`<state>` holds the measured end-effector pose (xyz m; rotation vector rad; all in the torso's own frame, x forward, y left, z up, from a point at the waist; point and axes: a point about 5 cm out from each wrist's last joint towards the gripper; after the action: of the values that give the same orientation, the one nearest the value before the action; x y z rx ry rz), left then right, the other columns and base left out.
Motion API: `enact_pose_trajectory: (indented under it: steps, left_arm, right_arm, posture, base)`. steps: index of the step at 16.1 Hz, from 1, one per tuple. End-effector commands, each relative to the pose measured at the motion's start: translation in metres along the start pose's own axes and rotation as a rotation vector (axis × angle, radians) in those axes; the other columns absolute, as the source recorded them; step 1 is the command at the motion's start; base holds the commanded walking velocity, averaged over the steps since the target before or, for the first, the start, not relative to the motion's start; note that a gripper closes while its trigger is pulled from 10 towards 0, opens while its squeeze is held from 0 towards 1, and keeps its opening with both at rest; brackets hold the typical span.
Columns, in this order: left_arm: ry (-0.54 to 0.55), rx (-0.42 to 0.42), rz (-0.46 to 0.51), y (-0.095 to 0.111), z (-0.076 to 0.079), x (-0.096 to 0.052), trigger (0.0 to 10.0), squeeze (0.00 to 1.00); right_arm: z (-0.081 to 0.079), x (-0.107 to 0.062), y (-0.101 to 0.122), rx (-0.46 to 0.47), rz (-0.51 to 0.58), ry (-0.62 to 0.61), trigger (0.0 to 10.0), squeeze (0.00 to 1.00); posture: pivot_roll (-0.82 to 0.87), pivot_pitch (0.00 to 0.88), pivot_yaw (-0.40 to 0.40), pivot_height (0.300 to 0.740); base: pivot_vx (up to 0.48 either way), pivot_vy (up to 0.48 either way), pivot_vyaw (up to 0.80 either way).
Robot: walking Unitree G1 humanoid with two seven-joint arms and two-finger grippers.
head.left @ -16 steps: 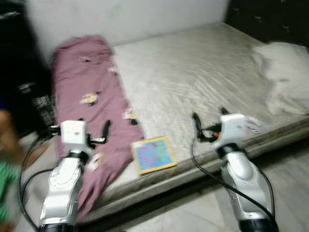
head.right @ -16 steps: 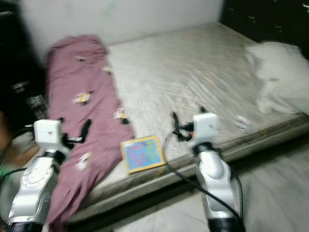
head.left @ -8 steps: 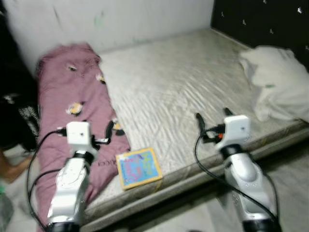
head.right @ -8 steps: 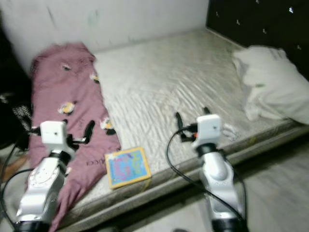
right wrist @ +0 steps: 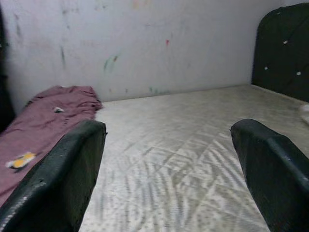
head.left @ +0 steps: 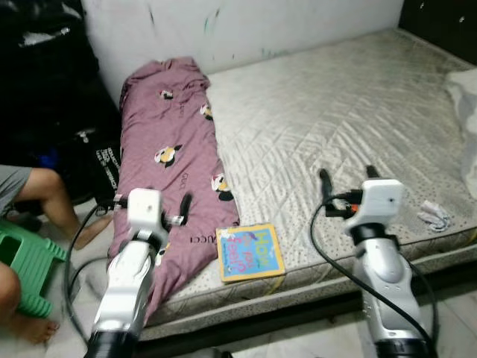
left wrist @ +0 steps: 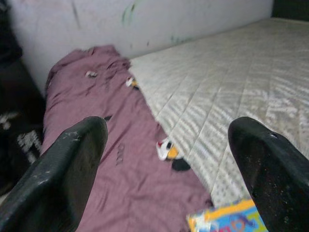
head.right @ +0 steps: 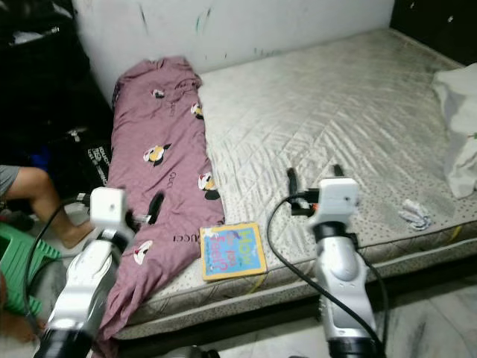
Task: Clean up the room
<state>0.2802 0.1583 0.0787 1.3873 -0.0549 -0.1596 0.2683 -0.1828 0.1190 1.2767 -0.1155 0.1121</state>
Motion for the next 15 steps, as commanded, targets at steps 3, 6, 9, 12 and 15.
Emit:
enact_pose_trajectory:
  steps: [3,6,9,12,15]
  left_arm:
    - [0.122,0.001,0.017,-0.007,-0.015,-0.014,10.0,0.0]
    - [0.198,-0.002,0.042,-0.01,-0.022,-0.026,10.0,0.0]
    - [0.249,0.01,0.069,-0.006,-0.031,-0.03,10.0,0.0]
    - [0.229,0.02,0.083,0.001,-0.03,-0.023,10.0,0.0]
    - [0.184,0.025,0.067,-0.001,-0.022,-0.019,10.0,0.0]
  right_arm:
    - [-0.011,0.014,0.0,0.005,0.011,0.112,10.0,0.0]
    - [-0.028,0.028,0.004,0.017,0.028,0.204,10.0,0.0]
    - [-0.048,0.041,0.013,0.005,0.073,0.27,10.0,0.0]
    - [-0.048,0.04,0.017,-0.005,0.094,0.231,10.0,0.0]
    - [-0.046,0.034,0.013,-0.003,0.088,0.22,10.0,0.0]
  posture:
    - [-0.06,0.0,0.037,0.74]
    - [0.02,0.0,-0.03,0.74]
    - [0.03,0.0,-0.035,0.74]
    - [-0.02,0.0,0.009,0.74]
    - [-0.04,0.0,0.028,0.74]
  base:
    - [0.0,0.0,0.0]
    - [0.0,0.0,0.0]
    - [0.0,0.0,0.0]
    - [0.0,0.0,0.67]
    - [0.0,0.0,0.8]
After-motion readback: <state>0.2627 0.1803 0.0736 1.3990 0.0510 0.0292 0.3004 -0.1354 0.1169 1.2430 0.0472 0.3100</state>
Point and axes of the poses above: a point about 5 cm out from each wrist's last joint towards the gripper, its own x axis pointing out of the wrist towards the gripper, its own y axis along the axis of the wrist's last joint, z = x × y, and after that the axes turned 12 degrees about -x, right-handed
